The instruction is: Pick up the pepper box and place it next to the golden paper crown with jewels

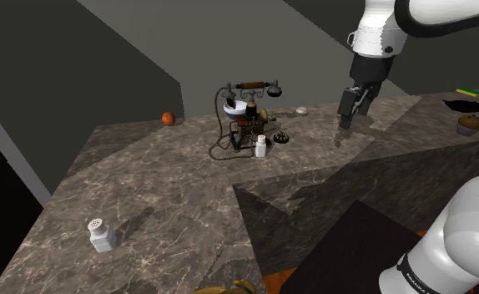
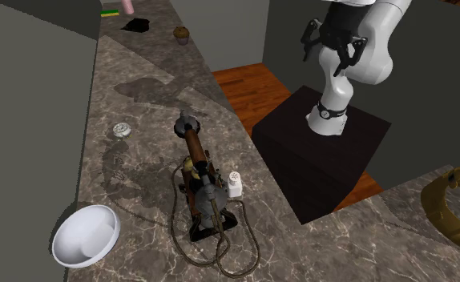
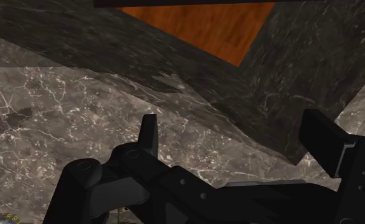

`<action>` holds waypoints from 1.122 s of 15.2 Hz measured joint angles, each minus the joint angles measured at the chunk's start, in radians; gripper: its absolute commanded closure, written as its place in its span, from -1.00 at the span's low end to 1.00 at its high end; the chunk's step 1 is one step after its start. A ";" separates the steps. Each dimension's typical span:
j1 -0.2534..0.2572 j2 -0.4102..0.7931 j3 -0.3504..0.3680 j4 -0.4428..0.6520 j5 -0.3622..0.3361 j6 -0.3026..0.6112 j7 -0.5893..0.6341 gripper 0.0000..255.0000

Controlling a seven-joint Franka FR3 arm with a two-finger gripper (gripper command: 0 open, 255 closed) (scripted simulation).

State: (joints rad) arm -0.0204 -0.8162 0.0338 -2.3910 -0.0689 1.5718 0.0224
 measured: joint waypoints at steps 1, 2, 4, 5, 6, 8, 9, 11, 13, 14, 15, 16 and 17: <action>0.000 0.000 0.000 0.000 0.000 0.000 0.000 -1.00; -0.001 0.022 -0.003 0.011 -0.002 0.011 -0.004 -1.00; 0.001 0.073 -0.007 0.014 -0.001 0.057 -0.010 -1.00; 0.001 0.103 -0.012 0.017 -0.003 0.084 -0.016 -1.00; -0.001 0.136 -0.020 0.020 -0.006 0.113 -0.026 -1.00; 0.000 0.205 -0.029 0.035 -0.009 0.168 -0.040 -1.00; 0.000 0.246 -0.033 0.052 -0.009 0.192 -0.046 -1.00; 0.000 0.323 -0.042 0.080 -0.009 0.240 -0.060 -1.00; 0.002 0.384 -0.049 0.100 -0.007 0.280 -0.074 -1.00; 0.000 0.428 -0.057 0.120 -0.008 0.306 -0.087 -1.00; 0.002 0.471 -0.058 0.134 -0.005 0.333 -0.090 -1.00; 0.005 0.507 -0.056 0.154 -0.001 0.348 -0.091 -1.00; 0.008 0.545 -0.056 0.174 0.002 0.366 -0.094 -1.00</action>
State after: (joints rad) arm -0.0126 -0.2713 -0.0219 -2.2173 -0.0669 1.9377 -0.0718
